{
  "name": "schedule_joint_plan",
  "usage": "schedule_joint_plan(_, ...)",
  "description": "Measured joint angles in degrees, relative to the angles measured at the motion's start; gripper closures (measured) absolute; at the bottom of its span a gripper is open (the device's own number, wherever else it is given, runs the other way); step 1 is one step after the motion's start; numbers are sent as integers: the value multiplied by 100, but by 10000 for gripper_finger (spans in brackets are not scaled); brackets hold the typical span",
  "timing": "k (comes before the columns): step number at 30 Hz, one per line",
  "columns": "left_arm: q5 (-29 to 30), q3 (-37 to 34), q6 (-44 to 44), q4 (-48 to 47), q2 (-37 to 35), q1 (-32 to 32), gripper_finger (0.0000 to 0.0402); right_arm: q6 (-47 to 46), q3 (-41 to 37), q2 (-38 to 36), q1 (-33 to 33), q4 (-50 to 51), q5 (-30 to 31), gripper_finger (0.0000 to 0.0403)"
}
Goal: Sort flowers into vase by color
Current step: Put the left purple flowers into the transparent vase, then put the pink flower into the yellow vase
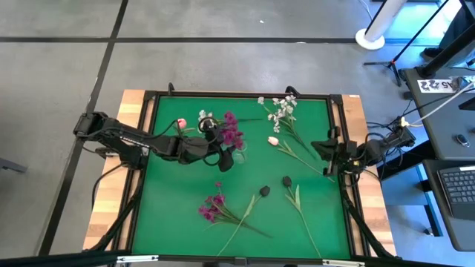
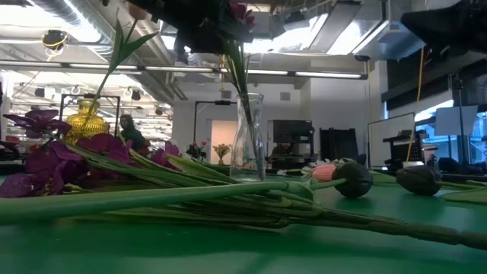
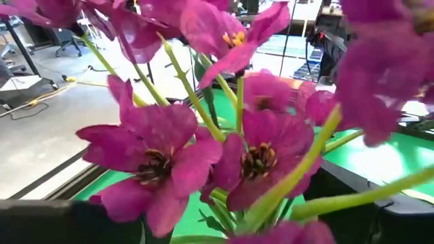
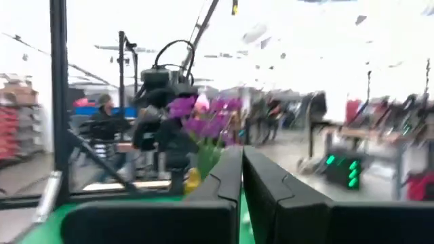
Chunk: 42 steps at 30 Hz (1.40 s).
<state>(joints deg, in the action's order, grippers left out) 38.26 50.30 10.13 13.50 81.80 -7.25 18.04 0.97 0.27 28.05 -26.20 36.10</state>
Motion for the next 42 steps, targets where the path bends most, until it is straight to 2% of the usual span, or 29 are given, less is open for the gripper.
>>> schedule_joint_plan(4, 0, 0, -55, -6, 2, 0, 130, 525, 0, -2, -10, -314, 300, 386)
schedule_joint_plan(9, 204, 4, -486, -63, 2, -2, 130, 725, 2, -2, -160, -249, 338, 379)
schedule_joint_plan(12, 497, 7, -749, -530, -52, -2, 130, 572, 4, -2, -287, 174, 399, 352)
schedule_joint_plan(16, 623, 7, -665, -1210, -282, -2, 130, 382, 4, 48, -591, 454, 428, 296)
schedule_joint_plan(19, 515, 7, -314, -1543, -505, -16, 130, 340, 7, 145, -897, 268, 144, 257)
schedule_joint_plan(21, 361, 6, -129, -1668, -779, -53, 130, 330, 12, 226, -1135, -89, -330, 237)
schedule_joint_plan(24, 148, 9, 187, -1969, -1225, -156, 130, 324, 17, 463, -1478, -444, -874, 219)
schedule_joint_plan(27, 39, 7, 328, -2151, -1646, -292, 130, 317, 17, 739, -1828, -919, -935, 212)
schedule_joint_plan(31, 27, 7, 155, -2180, -2163, -545, 130, -305, 176, 1239, -2265, -1256, -1142, 213)
schedule_joint_plan(35, 19, 7, -175, -2142, -2590, -856, 130, -1034, 900, 2155, -2604, -981, -1700, 212)
schedule_joint_plan(38, 21, 7, -437, -2165, -2819, -1083, 131, -1035, 1650, 3106, -2785, -150, -1753, 212)
schedule_joint_plan(42, 257, 7, -461, -2533, -3011, -1356, 131, -1064, 2645, 4211, -2939, 1529, -1636, 212)
